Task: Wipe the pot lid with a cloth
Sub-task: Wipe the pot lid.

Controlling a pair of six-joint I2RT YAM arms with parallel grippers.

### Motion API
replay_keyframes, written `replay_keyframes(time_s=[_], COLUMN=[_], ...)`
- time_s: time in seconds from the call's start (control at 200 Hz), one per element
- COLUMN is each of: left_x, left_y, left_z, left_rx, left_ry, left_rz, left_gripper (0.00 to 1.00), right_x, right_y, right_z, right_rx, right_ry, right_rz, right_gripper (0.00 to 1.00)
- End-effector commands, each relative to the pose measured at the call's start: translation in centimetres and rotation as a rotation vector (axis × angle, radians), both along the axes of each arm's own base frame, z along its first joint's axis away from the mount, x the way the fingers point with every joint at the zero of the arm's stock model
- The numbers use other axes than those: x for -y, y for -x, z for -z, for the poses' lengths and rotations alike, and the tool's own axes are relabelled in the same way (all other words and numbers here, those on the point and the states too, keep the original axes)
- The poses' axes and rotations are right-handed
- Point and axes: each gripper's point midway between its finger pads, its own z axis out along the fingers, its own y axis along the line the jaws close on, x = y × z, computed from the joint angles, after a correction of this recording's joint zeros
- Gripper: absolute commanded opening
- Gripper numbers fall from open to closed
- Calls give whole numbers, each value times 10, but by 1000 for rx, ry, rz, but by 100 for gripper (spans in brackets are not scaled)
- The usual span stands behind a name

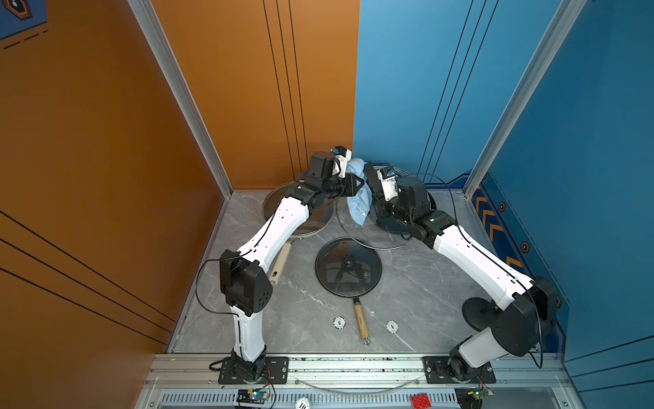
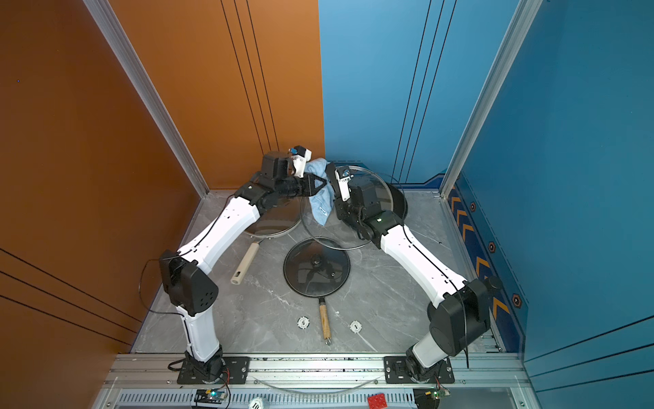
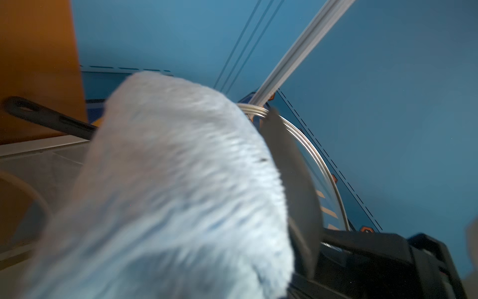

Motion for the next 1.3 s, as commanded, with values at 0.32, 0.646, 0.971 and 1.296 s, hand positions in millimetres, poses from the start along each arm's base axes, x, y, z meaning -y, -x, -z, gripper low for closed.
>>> replay_keyframes(time_s=[0.32,0.646,0.971,1.296], left_x=[-44,-125,-86,42], left_y=[-39,-39,-1,71], left_z=[60,13,-91,-79], left_rx=[-232,-78,189,167], left_ry=[114,-11,25,121], left_rz=[-225,-396,-150,417], left_gripper=[19,19,21,21], right_x=[7,12,-45,-90], right_y=[38,58,74,91], right_z=[-131,-76,-30,-13], right_rx=[327,222,198,276], right_ry=[-176,63,396,693], right_rz=[-67,-211,-568,-711], right_gripper=[11,10,10,10])
